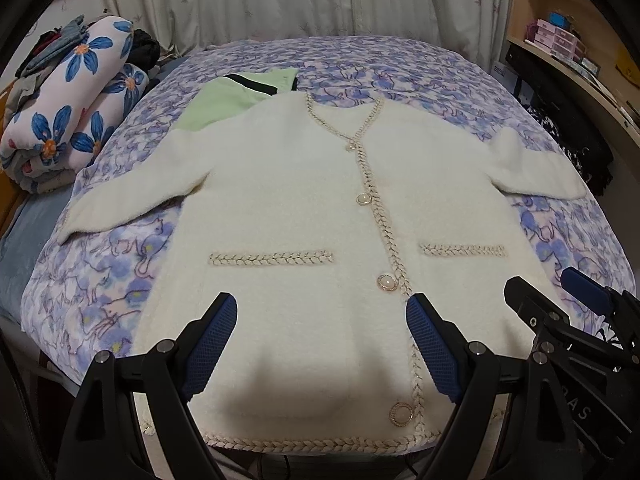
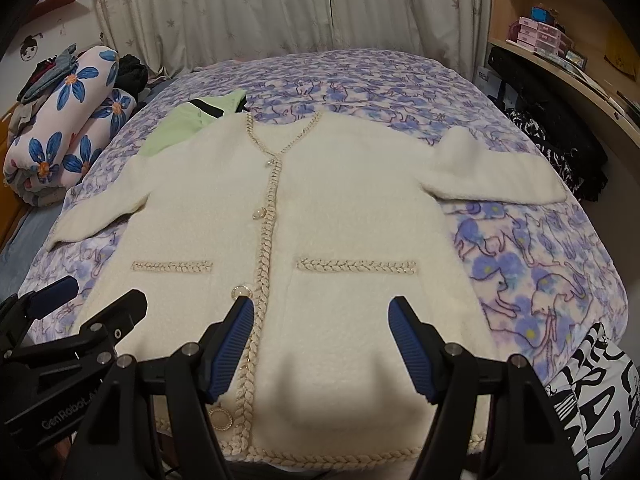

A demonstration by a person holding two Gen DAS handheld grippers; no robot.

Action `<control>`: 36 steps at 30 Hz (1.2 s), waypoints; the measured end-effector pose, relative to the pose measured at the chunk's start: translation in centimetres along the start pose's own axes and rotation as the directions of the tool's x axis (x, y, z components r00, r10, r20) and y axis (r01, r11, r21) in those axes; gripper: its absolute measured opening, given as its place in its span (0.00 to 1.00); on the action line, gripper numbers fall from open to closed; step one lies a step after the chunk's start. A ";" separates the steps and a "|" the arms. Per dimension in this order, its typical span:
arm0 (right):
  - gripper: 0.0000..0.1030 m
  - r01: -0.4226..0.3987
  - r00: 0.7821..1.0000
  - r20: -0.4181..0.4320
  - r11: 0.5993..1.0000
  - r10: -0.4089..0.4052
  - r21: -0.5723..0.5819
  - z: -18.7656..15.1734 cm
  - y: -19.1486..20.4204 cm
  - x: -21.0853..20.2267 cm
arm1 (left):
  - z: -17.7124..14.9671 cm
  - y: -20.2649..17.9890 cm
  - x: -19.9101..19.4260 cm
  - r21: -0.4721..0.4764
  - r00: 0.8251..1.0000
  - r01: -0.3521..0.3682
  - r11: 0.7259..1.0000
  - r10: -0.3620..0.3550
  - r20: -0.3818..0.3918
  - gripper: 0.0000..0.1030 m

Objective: Fold large clothes

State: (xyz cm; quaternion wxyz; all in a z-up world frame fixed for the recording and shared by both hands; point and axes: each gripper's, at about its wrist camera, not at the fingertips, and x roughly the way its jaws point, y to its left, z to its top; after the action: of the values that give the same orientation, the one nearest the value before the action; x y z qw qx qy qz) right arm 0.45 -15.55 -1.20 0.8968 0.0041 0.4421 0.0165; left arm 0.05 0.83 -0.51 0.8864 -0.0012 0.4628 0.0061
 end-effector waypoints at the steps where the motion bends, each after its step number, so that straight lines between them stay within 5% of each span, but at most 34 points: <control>1: 0.68 0.004 1.000 -0.001 1.000 -0.004 0.002 -0.1 0.0 0.0 | 0.1 -0.1 0.1 0.004 1.000 0.003 1.000 -0.003 -0.004 0.83; 15: 0.68 0.002 1.000 -0.013 1.000 -0.001 0.016 0.3 -0.7 0.9 | 1.0 -1.0 0.9 0.025 0.999 0.051 0.998 -0.051 -0.015 0.81; 22: 0.68 -0.033 0.999 -0.007 0.999 0.034 0.036 1.1 -0.8 1.2 | 1.8 -1.1 0.7 0.047 1.000 0.020 0.999 -0.021 0.004 0.81; 36: 0.68 0.006 0.996 0.086 0.999 -0.002 -0.048 2.2 0.9 0.4 | 2.8 -0.2 2.1 0.024 1.000 0.014 1.000 -0.014 -0.024 0.81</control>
State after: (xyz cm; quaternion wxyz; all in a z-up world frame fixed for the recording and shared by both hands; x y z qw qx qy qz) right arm 2.42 -14.64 -0.21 0.9148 -0.0174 0.4027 0.0252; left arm 3.56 0.70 -0.67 0.8809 0.0064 0.4732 -0.0059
